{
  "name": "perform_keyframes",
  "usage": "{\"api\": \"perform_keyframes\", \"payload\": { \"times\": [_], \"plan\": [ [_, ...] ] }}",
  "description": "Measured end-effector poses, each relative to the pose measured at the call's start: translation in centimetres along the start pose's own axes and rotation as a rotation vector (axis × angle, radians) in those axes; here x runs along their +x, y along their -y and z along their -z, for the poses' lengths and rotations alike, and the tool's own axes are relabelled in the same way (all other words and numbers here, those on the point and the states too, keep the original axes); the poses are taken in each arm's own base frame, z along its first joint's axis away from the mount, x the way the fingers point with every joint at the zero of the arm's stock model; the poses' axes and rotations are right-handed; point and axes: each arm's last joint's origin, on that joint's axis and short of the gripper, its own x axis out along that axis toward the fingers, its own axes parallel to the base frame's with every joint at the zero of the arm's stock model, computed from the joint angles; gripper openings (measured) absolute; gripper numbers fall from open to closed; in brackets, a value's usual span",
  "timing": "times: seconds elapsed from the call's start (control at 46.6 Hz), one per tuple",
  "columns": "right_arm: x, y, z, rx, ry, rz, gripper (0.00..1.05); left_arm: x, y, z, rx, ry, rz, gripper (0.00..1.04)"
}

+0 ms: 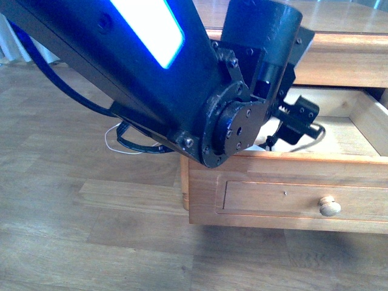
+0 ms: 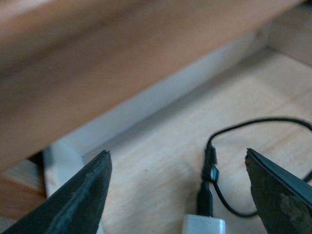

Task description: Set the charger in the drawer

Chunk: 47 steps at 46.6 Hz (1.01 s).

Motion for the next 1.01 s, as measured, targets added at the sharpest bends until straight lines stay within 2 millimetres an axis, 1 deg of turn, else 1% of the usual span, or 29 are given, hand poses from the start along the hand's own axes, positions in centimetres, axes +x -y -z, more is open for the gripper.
{"api": "perform_keyframes", "payload": {
  "times": [0.086, 0.129, 0.15, 0.214, 0.236, 0.279, 0.3, 0.364, 0.386, 0.493, 0.515, 0.665, 0.772, 0.815, 0.879, 0.986, 1.008],
  "plan": [
    [0.0, 0.0, 0.0, 0.000, 0.000, 0.000, 0.96, -1.5, -1.1, -1.2, -0.036, 0.030, -0.058, 0.94],
    [0.0, 0.0, 0.0, 0.000, 0.000, 0.000, 0.96, -2.8, -2.0, -2.2, -0.061, 0.060, -0.099, 1.00],
    [0.0, 0.0, 0.0, 0.000, 0.000, 0.000, 0.96, -3.1, -2.3, -2.4, -0.067, 0.066, -0.109, 1.00],
    [0.0, 0.0, 0.0, 0.000, 0.000, 0.000, 0.96, -5.6, -4.1, -3.9, -0.114, 0.109, -0.171, 0.98],
    [0.0, 0.0, 0.0, 0.000, 0.000, 0.000, 0.96, -6.1, -4.5, -4.1, -0.120, 0.116, -0.183, 0.98],
    [0.0, 0.0, 0.0, 0.000, 0.000, 0.000, 0.96, -8.0, -5.9, -4.8, -0.148, 0.140, -0.222, 0.98],
    [0.0, 0.0, 0.0, 0.000, 0.000, 0.000, 0.96, -8.5, -6.2, -4.9, -0.154, 0.146, -0.230, 0.99],
    [0.0, 0.0, 0.0, 0.000, 0.000, 0.000, 0.96, -11.7, -8.4, -5.3, -0.196, 0.166, -0.285, 0.99],
    [0.0, 0.0, 0.0, 0.000, 0.000, 0.000, 0.96, -13.4, -9.2, -5.3, -0.208, 0.172, -0.304, 0.99],
    [0.0, 0.0, 0.0, 0.000, 0.000, 0.000, 0.96, -19.2, -11.5, -4.1, -0.233, 0.161, -0.376, 0.99],
    [0.0, 0.0, 0.0, 0.000, 0.000, 0.000, 0.96, -21.0, -12.0, -3.5, -0.240, 0.155, -0.400, 0.99],
    [0.0, 0.0, 0.0, 0.000, 0.000, 0.000, 0.96, -29.0, -13.6, -0.7, -0.273, 0.137, -0.483, 0.99],
    [0.0, 0.0, 0.0, 0.000, 0.000, 0.000, 0.96, -34.4, -14.3, 2.4, -0.342, 0.105, -0.598, 0.99],
    [0.0, 0.0, 0.0, 0.000, 0.000, 0.000, 0.96, -35.5, -14.3, 2.8, -0.360, 0.122, -0.627, 0.99],
    [0.0, 0.0, 0.0, 0.000, 0.000, 0.000, 0.96, -36.3, -14.3, 2.4, -0.374, 0.175, -0.632, 0.99],
    [0.0, 0.0, 0.0, 0.000, 0.000, 0.003, 0.96, -36.3, -14.3, 2.4, -0.376, 0.179, -0.611, 0.98],
    [0.0, 0.0, 0.0, 0.000, 0.000, 0.002, 0.96, -36.4, -14.3, 2.5, -0.366, 0.171, -0.565, 0.94]
  ]
}}
